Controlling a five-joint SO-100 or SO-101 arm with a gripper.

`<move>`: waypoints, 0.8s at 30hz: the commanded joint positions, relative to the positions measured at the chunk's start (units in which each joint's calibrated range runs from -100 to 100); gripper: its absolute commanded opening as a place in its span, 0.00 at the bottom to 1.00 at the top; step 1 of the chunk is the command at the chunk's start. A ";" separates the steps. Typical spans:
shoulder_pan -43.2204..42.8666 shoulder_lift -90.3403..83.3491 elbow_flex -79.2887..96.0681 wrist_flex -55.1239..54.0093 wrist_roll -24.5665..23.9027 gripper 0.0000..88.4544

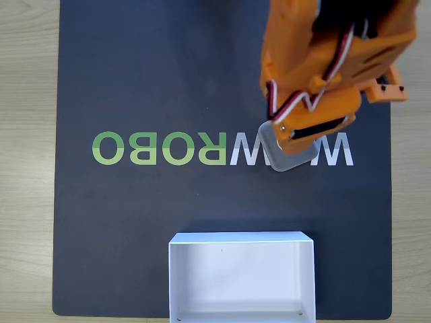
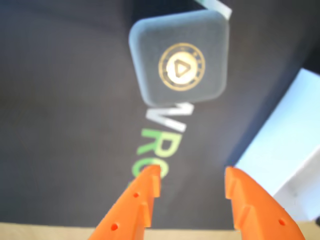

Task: Grab the usb to bin

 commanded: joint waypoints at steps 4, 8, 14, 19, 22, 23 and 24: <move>-0.40 3.46 -3.56 0.82 5.34 0.27; -0.40 3.71 -3.65 0.82 6.18 0.34; -0.57 3.97 -2.75 3.79 6.23 0.47; -0.57 6.00 -2.66 7.55 6.23 0.54; -0.57 9.23 -2.66 7.63 6.13 0.53; -0.57 10.33 -2.75 7.63 6.13 0.53; -0.49 11.35 -2.93 7.63 6.02 0.53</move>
